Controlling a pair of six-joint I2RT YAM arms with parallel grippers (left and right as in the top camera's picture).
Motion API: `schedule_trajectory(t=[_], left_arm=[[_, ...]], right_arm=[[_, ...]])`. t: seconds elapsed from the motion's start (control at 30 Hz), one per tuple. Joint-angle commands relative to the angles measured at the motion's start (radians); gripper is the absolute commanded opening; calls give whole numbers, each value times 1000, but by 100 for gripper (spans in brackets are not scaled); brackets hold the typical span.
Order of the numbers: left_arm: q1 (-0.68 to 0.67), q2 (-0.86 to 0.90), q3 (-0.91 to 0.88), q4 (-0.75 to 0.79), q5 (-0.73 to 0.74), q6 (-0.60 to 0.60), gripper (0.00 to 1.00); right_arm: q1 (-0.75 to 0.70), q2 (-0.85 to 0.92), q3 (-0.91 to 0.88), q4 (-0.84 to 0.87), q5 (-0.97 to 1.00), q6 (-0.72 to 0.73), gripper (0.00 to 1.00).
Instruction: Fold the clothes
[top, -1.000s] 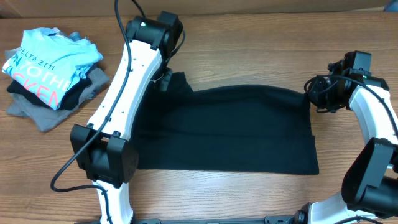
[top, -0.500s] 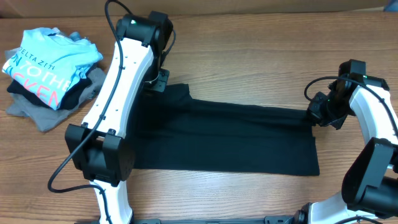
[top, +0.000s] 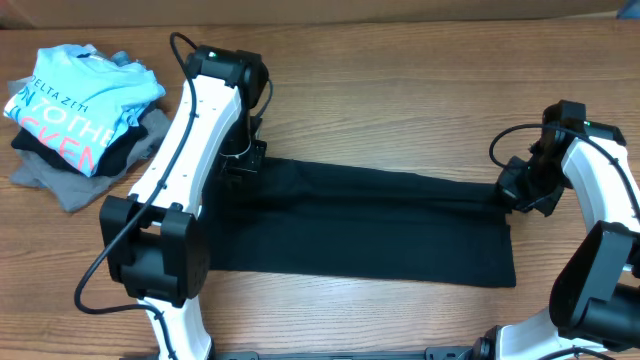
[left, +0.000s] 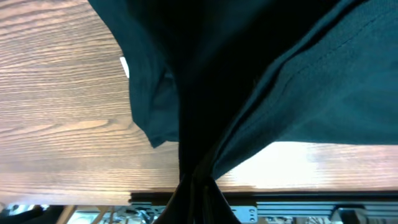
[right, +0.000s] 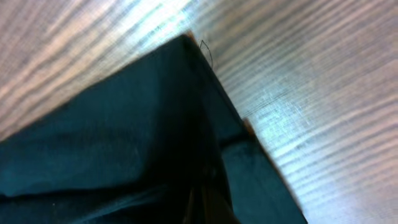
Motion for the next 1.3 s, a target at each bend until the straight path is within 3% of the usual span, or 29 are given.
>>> schedule_trajectory(t=[0.0, 0.5, 0.6, 0.67, 0.73, 0.83, 1.03, 1.27], left_arm=[[2, -48, -3, -3, 68, -5, 6], [2, -51, -127, -3, 77, -6, 8], [2, -51, -152, -3, 83, -5, 8], [2, -51, -158, -3, 87, -5, 8], [2, -51, -158, -3, 98, -2, 8], [1, -51, -158, -3, 107, 6, 8], [1, -51, -158, -4, 108, 17, 9], [1, -58, -158, -3, 142, 39, 6]], right_arm=[[-3, -25, 18, -8, 56, 4, 4], [-3, -25, 18, -60, 120, 24, 5], [-3, -25, 18, -66, 130, 27, 21], [-3, -25, 18, -70, 130, 31, 26], [-3, -25, 18, -71, 130, 35, 52], [-3, -25, 18, -71, 129, 47, 65], [-3, -25, 16, -53, 123, 60, 69], [-3, -25, 16, -8, 46, 60, 64]])
